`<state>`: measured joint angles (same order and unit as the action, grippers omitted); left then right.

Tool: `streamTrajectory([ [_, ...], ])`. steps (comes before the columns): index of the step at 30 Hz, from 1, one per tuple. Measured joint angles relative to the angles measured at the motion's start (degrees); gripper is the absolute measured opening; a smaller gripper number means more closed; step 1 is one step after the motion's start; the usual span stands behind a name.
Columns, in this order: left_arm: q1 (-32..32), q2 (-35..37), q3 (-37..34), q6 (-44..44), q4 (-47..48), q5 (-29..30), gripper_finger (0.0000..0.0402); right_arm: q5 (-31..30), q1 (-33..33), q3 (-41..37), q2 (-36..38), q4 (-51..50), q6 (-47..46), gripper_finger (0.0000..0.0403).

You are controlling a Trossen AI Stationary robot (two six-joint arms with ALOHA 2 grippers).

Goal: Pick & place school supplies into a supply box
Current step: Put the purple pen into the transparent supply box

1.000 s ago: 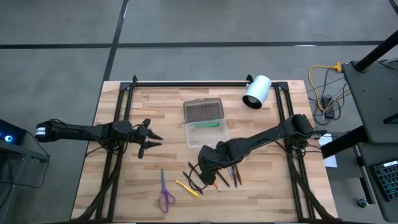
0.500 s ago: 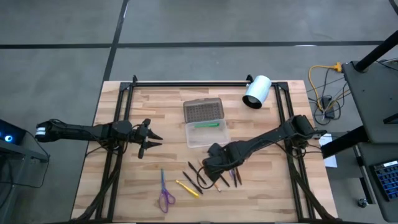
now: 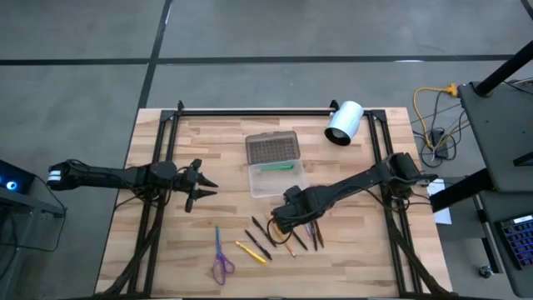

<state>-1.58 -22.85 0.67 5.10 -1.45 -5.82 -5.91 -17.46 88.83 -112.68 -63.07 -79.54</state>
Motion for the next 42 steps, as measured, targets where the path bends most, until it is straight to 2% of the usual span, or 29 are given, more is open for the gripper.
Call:
streamTrajectory([
  [5, -0.01, 0.0, 0.0, -0.02, 0.0, 0.0, 0.0099, 4.5, 1.91, -3.29, -0.07, -0.11, -0.01, 0.0083],
  [12, 0.0, 0.0, 0.0, -0.01, 0.0, 0.01, 0.0099, 4.48, 4.82, -6.54, -0.07, 1.04, 1.51, 0.0072],
  [22, -0.02, 0.0, 0.0, -0.02, 0.0, 0.0, 0.0099, 4.42, 6.49, -8.77, -0.07, 11.26, 7.15, 0.0074],
  [32, 0.0, 0.0, 0.0, -0.02, 0.0, 0.0, 0.0099, 4.49, 6.89, -10.71, -0.07, 11.19, 7.4, 0.0084],
  [42, 0.0, 0.0, 0.0, -0.02, 0.0, 0.0, 0.0099, 4.71, 6.88, -14.4, 0.0, 11.43, 6.03, 0.007],
])
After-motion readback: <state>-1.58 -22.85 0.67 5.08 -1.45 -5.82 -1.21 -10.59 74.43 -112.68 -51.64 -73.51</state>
